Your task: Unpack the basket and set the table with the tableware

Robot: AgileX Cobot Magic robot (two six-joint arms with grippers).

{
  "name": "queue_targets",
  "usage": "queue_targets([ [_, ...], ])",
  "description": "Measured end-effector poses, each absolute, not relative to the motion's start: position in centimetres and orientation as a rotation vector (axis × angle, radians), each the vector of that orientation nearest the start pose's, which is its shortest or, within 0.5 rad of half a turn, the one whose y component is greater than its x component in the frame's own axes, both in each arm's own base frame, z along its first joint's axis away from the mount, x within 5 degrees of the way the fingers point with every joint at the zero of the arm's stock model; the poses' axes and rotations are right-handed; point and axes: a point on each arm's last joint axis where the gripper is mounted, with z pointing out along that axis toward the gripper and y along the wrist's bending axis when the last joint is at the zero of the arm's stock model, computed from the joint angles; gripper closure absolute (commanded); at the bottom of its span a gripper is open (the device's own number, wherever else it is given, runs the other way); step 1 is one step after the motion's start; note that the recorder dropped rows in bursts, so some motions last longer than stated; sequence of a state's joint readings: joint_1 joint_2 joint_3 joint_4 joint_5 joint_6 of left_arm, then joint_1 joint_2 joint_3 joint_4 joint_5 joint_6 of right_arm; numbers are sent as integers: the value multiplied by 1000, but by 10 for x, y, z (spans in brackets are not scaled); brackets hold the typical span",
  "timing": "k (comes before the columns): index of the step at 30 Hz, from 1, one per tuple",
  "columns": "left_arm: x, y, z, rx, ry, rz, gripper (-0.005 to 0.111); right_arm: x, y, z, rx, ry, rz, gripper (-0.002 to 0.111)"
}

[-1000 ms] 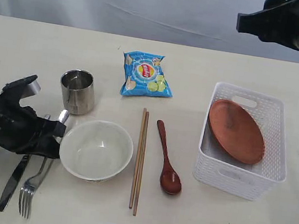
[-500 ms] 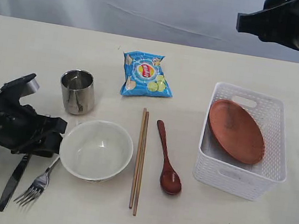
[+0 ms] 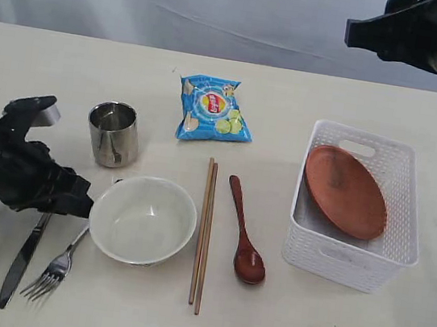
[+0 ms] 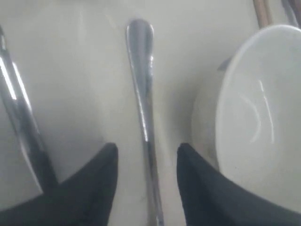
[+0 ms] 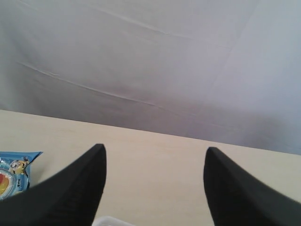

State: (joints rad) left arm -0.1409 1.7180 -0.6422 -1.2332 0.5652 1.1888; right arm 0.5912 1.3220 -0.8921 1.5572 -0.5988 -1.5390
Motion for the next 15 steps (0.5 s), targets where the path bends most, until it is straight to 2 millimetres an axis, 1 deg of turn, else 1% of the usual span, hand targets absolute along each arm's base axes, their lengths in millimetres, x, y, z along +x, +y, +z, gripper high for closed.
queue_targets([
  [5, 261, -77, 141, 464, 2657, -626, 67, 263, 117, 318, -149, 1845, -126, 51],
  [8, 260, -75, 149, 509, 2644, -583, 67, 263, 119, 317, -165, 1848, -104, 51],
  [10, 258, -78, 152, 546, 2639, -563, 67, 263, 119, 317, -167, 1848, -101, 51],
  [12, 253, -86, 155, 598, 2644, -552, 67, 263, 120, 317, -168, 1848, -101, 51],
  [15, 244, -101, 154, 741, 2658, -486, 67, 263, 120, 317, -168, 1848, -101, 51],
])
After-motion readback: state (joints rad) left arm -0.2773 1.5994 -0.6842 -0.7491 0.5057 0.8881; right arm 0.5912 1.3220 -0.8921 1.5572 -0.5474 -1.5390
